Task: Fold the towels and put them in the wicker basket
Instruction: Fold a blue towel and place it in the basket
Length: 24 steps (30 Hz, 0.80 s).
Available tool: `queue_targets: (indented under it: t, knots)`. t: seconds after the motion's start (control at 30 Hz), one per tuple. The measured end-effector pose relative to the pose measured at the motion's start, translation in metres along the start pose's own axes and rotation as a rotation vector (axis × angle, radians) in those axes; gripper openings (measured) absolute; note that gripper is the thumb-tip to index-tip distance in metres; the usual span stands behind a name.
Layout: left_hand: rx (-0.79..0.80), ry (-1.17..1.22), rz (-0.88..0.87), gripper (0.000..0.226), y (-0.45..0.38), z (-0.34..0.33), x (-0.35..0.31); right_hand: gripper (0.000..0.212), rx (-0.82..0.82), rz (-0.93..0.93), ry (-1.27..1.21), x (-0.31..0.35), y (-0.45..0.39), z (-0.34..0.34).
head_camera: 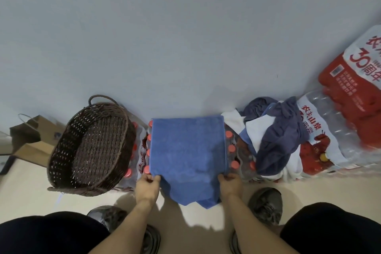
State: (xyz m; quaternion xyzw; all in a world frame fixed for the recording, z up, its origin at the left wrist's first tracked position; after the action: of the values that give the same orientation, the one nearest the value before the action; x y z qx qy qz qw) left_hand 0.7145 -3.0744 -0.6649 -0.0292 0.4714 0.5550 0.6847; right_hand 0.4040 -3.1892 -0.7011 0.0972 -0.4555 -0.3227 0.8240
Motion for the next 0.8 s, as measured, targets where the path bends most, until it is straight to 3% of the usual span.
queue_targets:
  t: [0.23,0.43,0.57,0.67,0.8]
  knots:
    - [0.036,-0.081,-0.048,0.011,-0.01,0.01,-0.013,0.018,0.027,-0.019,0.116,0.001,0.004,0.008]
    - [0.054,-0.281,0.003,0.024,-0.024,0.02,0.001,0.028,-0.079,-0.043,-0.011,0.01,0.006,0.033]
    - [0.029,-0.25,0.001,0.03,-0.024,0.025,-0.011,0.029,-0.13,-0.043,-0.175,0.03,0.006,0.047]
    - [-0.023,-0.145,-0.046,0.03,-0.019,0.03,-0.031,0.016,-0.164,0.009,-0.181,0.049,0.005,0.058]
    - [-0.068,-0.133,-0.128,0.031,-0.02,0.038,-0.055,0.027,-0.182,0.158,-0.222,0.088,0.003,0.068]
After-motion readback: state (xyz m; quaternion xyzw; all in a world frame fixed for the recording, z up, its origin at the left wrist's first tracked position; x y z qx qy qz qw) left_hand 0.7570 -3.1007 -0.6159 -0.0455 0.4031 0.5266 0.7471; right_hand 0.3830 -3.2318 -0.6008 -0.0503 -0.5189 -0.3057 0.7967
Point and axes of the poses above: each hand's wrist, its own y-axis away from the middle knuckle, its own z-axis out of the back of the hand, x = y × z, the point moved 8 cm from there along -y, towards the middle knuckle, and after that the axes turned 9 degrees about -x, right-handed, at the moved point
